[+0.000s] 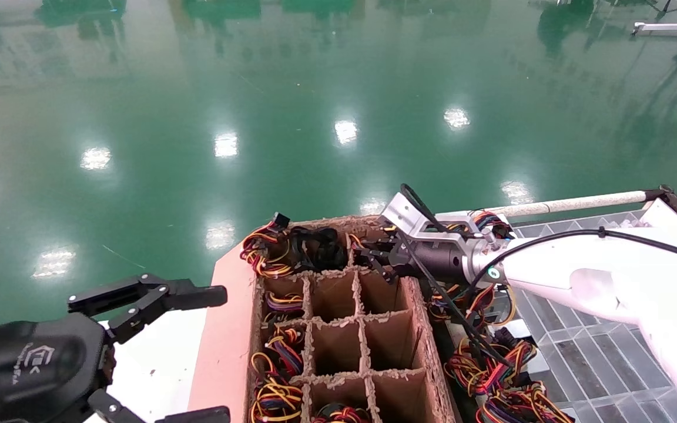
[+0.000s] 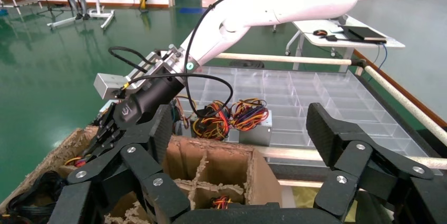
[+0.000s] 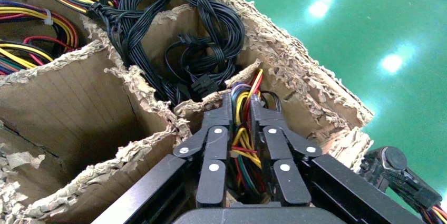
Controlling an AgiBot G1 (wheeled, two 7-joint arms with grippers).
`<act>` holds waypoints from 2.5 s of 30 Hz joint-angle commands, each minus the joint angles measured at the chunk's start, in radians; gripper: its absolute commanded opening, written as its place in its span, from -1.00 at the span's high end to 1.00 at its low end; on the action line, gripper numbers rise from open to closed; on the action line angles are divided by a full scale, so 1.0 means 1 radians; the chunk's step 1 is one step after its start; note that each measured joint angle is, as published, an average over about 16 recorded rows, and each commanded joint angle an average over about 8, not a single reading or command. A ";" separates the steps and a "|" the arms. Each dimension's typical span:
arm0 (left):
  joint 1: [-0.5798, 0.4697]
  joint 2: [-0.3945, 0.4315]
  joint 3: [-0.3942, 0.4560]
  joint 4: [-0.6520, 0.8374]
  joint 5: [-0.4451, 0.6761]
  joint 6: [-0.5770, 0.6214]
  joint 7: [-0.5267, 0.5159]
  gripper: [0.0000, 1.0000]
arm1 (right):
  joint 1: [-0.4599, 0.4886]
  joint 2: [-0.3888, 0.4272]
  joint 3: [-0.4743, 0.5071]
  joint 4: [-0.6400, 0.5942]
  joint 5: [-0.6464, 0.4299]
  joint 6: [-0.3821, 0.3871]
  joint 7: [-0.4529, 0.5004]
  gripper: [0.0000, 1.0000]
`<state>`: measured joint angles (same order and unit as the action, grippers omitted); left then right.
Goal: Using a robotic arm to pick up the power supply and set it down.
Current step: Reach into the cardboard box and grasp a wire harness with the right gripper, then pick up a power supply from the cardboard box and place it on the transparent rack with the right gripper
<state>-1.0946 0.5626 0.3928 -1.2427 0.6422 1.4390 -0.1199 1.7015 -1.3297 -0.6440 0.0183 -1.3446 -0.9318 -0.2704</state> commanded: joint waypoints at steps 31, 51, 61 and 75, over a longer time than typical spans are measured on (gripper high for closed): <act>0.000 0.000 0.000 0.000 0.000 0.000 0.000 -1.00 | 0.147 0.114 0.064 0.028 0.094 -0.233 0.010 1.00; 0.000 0.000 0.000 0.000 0.000 0.000 0.000 -1.00 | 0.339 0.300 0.110 0.053 0.164 -0.595 0.011 1.00; 0.000 0.000 0.000 0.000 0.000 0.000 0.000 -1.00 | 0.407 0.467 0.084 0.123 0.139 -0.656 0.038 1.00; 0.000 0.000 0.000 0.000 0.000 0.000 0.000 -1.00 | 0.396 0.693 0.009 0.285 0.133 -0.655 0.170 1.00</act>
<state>-1.0946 0.5626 0.3930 -1.2427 0.6421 1.4390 -0.1199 2.0942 -0.6479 -0.6324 0.2964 -1.2085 -1.5852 -0.1065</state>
